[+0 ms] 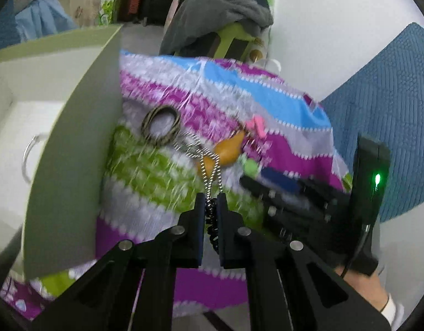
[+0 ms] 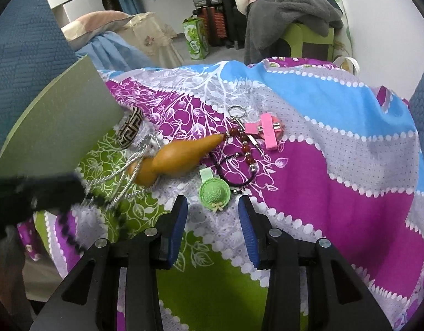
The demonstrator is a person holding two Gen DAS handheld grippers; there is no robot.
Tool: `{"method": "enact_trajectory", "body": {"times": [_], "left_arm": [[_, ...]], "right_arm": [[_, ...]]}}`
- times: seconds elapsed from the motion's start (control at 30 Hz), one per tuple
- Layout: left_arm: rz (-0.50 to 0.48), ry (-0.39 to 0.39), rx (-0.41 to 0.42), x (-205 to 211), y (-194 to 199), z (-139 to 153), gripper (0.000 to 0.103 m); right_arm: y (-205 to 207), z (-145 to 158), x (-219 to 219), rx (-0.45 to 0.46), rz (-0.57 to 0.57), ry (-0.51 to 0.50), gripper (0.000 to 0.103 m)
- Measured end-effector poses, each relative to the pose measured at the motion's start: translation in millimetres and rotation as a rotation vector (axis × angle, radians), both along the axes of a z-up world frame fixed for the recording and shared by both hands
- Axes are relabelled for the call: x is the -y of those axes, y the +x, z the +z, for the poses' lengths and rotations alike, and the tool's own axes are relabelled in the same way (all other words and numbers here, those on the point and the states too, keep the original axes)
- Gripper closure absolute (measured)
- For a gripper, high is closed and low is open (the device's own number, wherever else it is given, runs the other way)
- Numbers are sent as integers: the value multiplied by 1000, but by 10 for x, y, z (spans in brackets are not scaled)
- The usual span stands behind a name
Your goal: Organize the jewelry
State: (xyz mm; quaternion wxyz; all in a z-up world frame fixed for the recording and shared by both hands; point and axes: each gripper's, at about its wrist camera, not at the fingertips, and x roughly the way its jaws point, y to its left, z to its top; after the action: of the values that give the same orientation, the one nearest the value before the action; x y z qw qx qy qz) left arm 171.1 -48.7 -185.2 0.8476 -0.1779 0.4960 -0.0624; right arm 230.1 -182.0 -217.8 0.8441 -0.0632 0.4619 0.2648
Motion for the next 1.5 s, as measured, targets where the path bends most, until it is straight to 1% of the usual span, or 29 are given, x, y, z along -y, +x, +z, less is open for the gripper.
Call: {"method": "enact_trajectory", "body": {"times": [0.13,0.17,0.2,0.27,0.4,0.53,0.63,0.7,0.77,0.9,0.93,0.97,1.07,1.1,1.13,1.17,1.2,1.3,1.4,1.43,1.47,1.5], "left_arm": [[1,2,-78,-82,-146,-129,95],[-1,2,-89,-93,-180,-152,95],[-5,3,-105,-105,-221,-181,95],[-9,10,-131,-119,-306,-220,95],[-35,12,-171,-88,-441,-269,95],[-50,33,-170,-53,-489,-280,95],[-58,30,-165,-39,-472,-266,95],[-64,41,-164,-14,-453,-266,93],[-70,37,-163,17,-414,-270,85],[-82,38,-125,76,-366,-198,83],[-83,38,-119,88,-356,-190,80],[-83,37,-112,94,-336,-185,80],[-85,20,-78,107,-251,-165,80],[-84,29,-65,122,-208,-153,80],[-85,40,-49,142,-154,-142,80],[-87,49,-38,155,-113,-137,80],[-93,64,-31,179,-52,-142,80],[-110,86,-21,222,37,-180,80],[-116,117,-38,254,107,-260,80],[-120,122,-38,261,110,-280,82],[-124,136,-40,271,113,-297,88],[-133,157,-49,285,111,-323,92]], "right_arm": [[-77,-10,-117,49,39,-91,69],[-95,-8,-133,53,48,-96,74],[-106,-5,-143,51,54,-94,82],[-127,3,-144,46,48,-99,93],[-131,11,-78,13,27,-70,96],[-208,63,31,-7,2,-32,96],[-280,99,84,-15,-7,-9,96],[-306,99,109,-22,-11,-6,96],[-320,93,132,-28,-18,-6,96],[-325,95,165,-35,-22,5,96],[-325,99,166,-31,-18,8,96],[-316,103,159,-21,-15,7,96],[-260,97,104,0,8,2,95],[-235,91,86,3,8,2,92],[-213,84,72,4,3,-1,89],[-199,83,67,6,2,-1,78],[-187,86,64,11,2,1,75],[-138,94,79,18,-9,11,75],[-82,84,102,13,-26,14,75],[-65,87,103,13,-28,18,75],[-56,90,101,14,-27,21,75],[-46,93,94,16,-27,20,75]]}}
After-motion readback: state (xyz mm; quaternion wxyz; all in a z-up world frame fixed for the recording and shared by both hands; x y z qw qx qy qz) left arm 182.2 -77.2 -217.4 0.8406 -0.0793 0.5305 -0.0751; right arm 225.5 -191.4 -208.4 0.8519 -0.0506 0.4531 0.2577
